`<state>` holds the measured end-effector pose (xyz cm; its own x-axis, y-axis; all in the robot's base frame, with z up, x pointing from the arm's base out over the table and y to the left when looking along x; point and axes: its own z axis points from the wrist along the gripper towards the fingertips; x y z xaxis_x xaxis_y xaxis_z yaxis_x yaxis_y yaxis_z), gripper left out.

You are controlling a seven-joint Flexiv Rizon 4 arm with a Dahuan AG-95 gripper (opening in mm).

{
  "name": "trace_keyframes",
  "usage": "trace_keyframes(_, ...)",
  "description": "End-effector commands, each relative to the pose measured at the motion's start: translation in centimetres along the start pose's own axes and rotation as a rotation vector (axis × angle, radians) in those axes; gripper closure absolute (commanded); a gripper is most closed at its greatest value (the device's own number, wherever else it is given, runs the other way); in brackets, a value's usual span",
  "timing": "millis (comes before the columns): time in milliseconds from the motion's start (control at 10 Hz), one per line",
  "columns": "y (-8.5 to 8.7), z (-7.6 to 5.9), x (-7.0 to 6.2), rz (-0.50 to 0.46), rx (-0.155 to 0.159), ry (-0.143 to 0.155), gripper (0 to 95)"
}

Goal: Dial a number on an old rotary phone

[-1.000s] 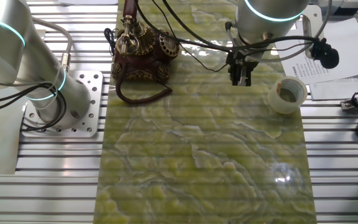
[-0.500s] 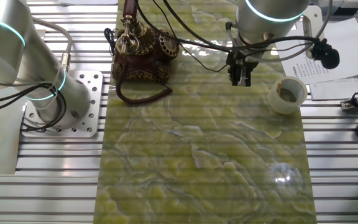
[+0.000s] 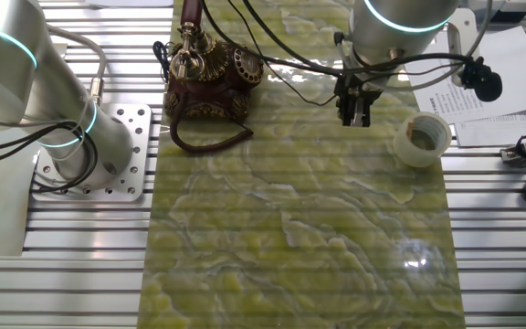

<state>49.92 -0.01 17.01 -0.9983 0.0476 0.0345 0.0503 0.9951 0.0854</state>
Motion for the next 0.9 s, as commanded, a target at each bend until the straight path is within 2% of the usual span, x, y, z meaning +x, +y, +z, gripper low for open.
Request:
trace_keyframes(100, -0.01, 0.04, -0.09, 0.001, 0.001, -0.001, 95.0)
trace_keyframes(200, -0.02, 0.06, -0.10, 0.001, 0.004, -0.004, 95.0)
trace_keyframes(500, -0.02, 0.07, -0.10, -0.009, 0.040, -0.008, 95.0)
trace_keyframes(700, -0.02, 0.07, -0.10, -0.024, 0.048, -0.020, 95.0)
trace_keyframes(900, -0.04, 0.11, -0.12, -0.055, 0.053, -0.019, 95.0)
